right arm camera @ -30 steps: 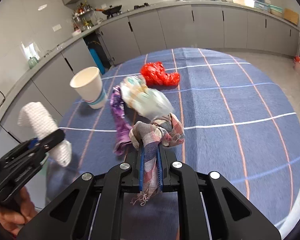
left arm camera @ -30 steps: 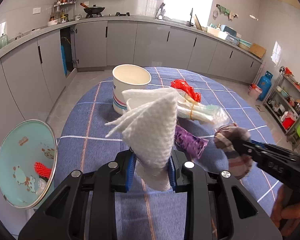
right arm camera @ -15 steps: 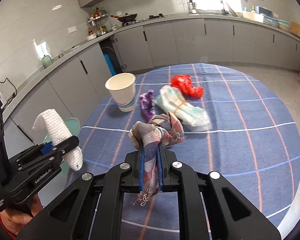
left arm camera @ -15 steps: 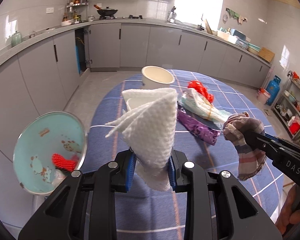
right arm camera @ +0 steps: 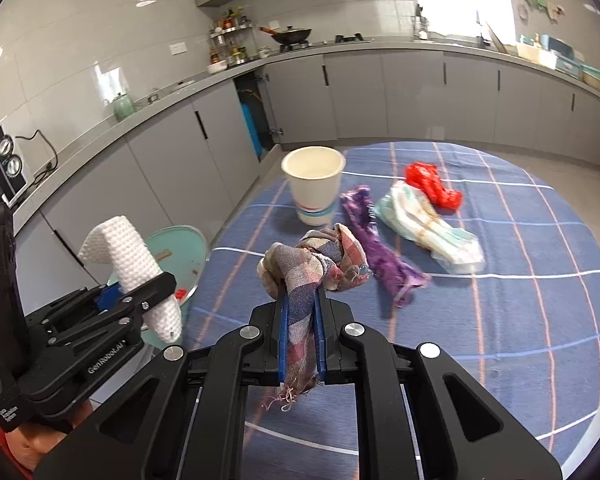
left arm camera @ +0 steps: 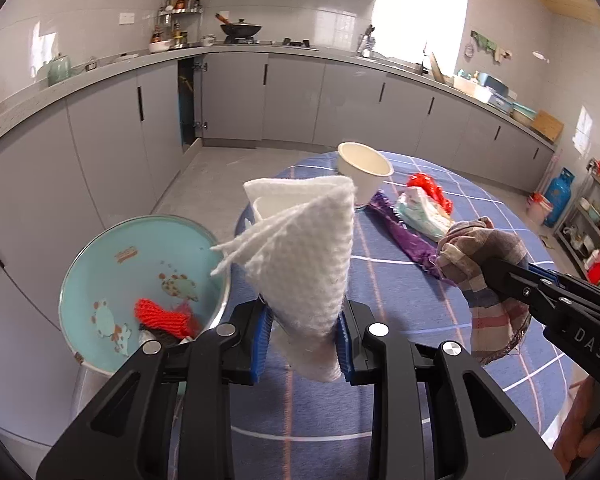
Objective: Collect trash
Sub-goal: 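Carry the towel and plaid cloth over the teal bin and open both tools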
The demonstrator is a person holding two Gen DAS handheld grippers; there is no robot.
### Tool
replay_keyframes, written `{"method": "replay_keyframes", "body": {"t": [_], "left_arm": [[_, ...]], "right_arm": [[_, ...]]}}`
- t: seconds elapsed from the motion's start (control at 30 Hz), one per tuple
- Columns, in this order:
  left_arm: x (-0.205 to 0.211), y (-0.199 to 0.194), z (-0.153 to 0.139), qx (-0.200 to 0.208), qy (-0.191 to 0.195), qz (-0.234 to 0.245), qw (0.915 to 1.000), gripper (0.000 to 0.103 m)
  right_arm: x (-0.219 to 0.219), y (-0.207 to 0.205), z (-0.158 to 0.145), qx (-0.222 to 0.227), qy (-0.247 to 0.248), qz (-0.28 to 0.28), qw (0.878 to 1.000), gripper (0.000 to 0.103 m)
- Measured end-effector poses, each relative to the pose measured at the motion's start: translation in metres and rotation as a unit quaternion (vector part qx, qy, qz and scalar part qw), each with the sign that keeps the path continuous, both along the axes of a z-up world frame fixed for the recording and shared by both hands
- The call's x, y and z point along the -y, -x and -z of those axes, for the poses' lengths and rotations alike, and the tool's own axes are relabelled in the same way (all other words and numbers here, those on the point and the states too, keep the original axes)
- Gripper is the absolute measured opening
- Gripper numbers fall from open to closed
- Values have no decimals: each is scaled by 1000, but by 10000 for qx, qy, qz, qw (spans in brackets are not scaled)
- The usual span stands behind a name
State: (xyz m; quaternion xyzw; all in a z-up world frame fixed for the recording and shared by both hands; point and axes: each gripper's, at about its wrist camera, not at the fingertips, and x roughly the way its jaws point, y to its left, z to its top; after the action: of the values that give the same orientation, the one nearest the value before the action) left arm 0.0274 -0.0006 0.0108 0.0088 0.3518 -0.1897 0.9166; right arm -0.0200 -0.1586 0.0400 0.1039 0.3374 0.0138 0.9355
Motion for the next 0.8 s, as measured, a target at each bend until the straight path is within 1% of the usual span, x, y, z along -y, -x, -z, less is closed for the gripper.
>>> {"method": "replay_keyframes", "body": {"t": [0.37,0.8], "left_arm": [[-44,-6,2,6,-12,-473,9989,28],[-92,-23,7,-54,-21,-1059,9944,28]], "right_arm": [[-47,-21,-2,29,67,-476,9988,12],[-91,-45,-2,49,137,-934,9955,12]]}}
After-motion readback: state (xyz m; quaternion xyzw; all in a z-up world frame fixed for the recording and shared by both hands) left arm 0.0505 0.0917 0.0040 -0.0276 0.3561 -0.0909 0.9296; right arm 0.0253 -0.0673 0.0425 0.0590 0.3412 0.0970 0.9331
